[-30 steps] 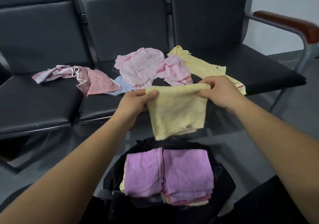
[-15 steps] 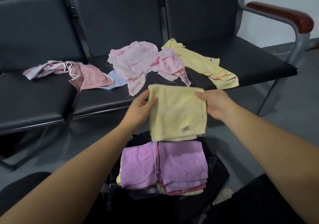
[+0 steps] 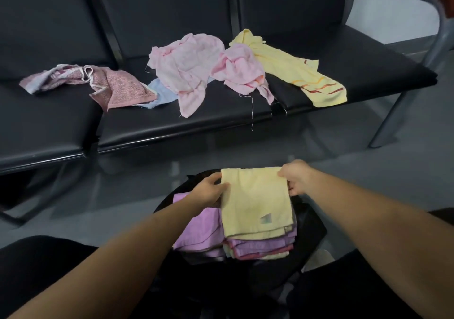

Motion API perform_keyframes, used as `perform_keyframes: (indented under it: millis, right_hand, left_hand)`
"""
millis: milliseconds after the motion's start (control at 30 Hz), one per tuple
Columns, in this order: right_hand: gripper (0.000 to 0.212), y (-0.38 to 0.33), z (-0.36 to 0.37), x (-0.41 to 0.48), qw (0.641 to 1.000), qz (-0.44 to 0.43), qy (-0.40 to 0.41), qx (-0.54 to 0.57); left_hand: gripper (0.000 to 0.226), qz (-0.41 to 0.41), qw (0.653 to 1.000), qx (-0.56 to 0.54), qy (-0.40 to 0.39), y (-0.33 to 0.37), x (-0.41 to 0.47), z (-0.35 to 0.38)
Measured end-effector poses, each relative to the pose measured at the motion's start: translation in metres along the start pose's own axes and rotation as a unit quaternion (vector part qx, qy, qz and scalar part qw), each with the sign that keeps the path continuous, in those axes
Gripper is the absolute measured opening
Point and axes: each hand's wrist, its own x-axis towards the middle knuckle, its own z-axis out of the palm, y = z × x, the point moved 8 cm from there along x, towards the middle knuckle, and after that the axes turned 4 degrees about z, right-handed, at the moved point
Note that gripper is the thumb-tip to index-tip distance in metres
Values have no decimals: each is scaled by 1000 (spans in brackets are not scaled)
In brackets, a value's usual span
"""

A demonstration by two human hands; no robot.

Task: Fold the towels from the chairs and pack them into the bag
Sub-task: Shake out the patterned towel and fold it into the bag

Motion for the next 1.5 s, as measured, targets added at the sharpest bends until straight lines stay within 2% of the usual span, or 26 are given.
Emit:
perform_keyframes:
  millis: [67,133,267,367,500,633,767,867,933,1000,1067,1100,1167,1267,1367,1400,1467,1500]
  right_hand:
    - [33,-1,-4,1,999,-3,25,-38]
    - [39,-12,-11,-2,995,-32,65,-64]
    - [25,-48,-8,-9,992,-87,77,-54]
    - [16,-93,3,-17,985,-152,45,-61]
    - [13,-156,11,-45,976,-214,14,-21]
    - [18,-217,18,-60,958,-285,26,-30]
    - [20,-261,38,-71,939,-330,46,-80]
    - [8,-290,67,-69,920,-366,48,-132]
    - [21,-302,87,-66,908,-382,46,-167]
    - [19,-313,110,-63,899,-391,36,-196]
    - [23,-327,135,-60,886,-410,34,-214]
    - [25,-332,146,-61,879,-420,33,-224]
    - [26,-341,173,-61,865,-437,26,-245]
    - [32,-347,208,-60,836,-469,12,-284]
    - [59,-351,233,-72,783,-531,16,-322]
    - [66,-351,238,-77,783,-538,-4,-312]
    - [61,-356,243,-89,793,-545,-46,-268]
    - [47,-359,243,-96,794,-553,-53,-247]
  left_hand:
    - [41,-7,989,146,34,-4,3,-8]
    - [36,7,975,213,71,3,6,-19]
    - [17,51,978,168,108,34,15,-39]
    - [11,110,975,149,121,73,21,-56]
    - [7,160,974,86,135,121,24,-97]
    - [5,183,957,109,199,156,21,-155]
    - [8,156,936,169,267,159,31,-211]
    - [9,131,920,196,312,149,44,-254]
    - [11,126,906,206,348,140,48,-278]
    - [30,107,888,231,383,130,52,-304]
    - [51,67,884,257,385,115,64,-329]
    - [54,41,886,274,371,106,72,-338]
    - [38,21,890,306,337,92,85,-350]
    - [17,60,873,327,356,93,84,-357]
    - [13,164,874,274,366,114,74,-355]
    - [11,197,879,242,360,123,67,-354]
    - [9,243,881,215,343,146,51,-351]
    - [9,261,880,211,336,156,43,-350]
